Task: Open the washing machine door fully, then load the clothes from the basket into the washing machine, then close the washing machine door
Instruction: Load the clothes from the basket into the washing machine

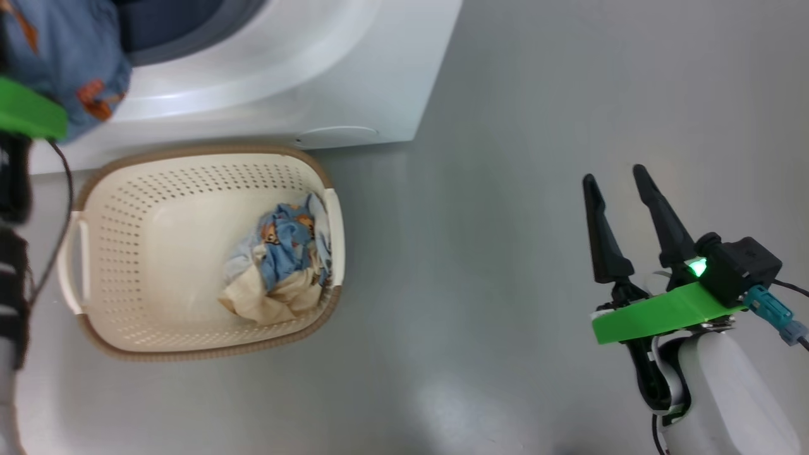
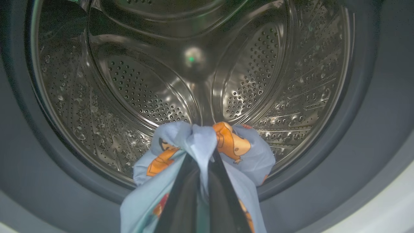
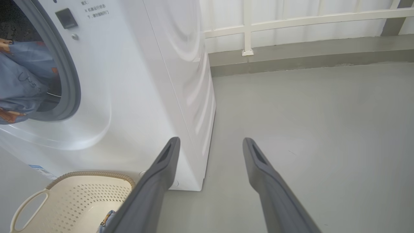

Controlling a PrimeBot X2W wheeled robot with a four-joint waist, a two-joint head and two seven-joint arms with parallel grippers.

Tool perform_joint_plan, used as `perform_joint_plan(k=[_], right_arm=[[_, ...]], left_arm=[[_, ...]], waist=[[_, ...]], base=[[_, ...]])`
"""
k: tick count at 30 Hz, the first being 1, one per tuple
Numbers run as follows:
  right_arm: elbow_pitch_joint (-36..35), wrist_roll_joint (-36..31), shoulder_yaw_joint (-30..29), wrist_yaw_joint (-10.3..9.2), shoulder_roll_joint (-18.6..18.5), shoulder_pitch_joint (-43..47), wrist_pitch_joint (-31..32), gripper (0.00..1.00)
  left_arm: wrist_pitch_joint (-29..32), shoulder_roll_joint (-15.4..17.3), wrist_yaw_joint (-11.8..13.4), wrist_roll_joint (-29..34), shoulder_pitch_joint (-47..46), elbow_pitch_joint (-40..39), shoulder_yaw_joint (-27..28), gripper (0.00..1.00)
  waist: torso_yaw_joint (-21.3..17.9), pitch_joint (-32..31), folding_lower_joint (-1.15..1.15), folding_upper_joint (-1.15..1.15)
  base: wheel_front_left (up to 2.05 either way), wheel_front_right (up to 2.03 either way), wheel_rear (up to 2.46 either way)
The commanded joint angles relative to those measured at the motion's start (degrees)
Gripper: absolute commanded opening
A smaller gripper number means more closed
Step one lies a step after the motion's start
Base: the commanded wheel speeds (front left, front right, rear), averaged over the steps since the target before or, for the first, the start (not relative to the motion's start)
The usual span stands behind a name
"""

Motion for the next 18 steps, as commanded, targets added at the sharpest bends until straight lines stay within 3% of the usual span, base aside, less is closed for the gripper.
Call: perform_joint_plan(k=[1,8,17,18], right_arm=[[-1.62,-0.34,1.5,0.25,0.37,-0.34,-0.46,1.0],[-1.94,-0.18,2.91,0.25,1.12,-0.84,-0.46,1.0],[-2.53,0.05,4.2,0.25,1.53,-1.81,-0.46,1.0],[-2.59,0.05,4.25,0.25,1.56,-1.86,-0.46,1.0]], left_arm=[[-0.24,3.54,0.02,-0.13,-2.73,0.41,0.83,0.0],[-0.4,5.44,0.02,0.88,-12.26,8.33,-1.9,0.0],[-0.42,7.98,0.78,3.79,-17.81,6.4,1.37,0.0],[-0.42,7.99,0.89,4.29,-17.72,5.73,2.07,0.16]], waist=[[-1.84,1.77,-0.01,0.0],[-4.47,3.9,-0.01,0.0],[-7.21,6.28,-0.01,0.0],[-7.43,6.47,-0.01,0.0]], base=[[0.0,0.0,0.0],[0.0,0.0,0.0],[0.0,0.0,0.0],[0.0,0.0,0.0]])
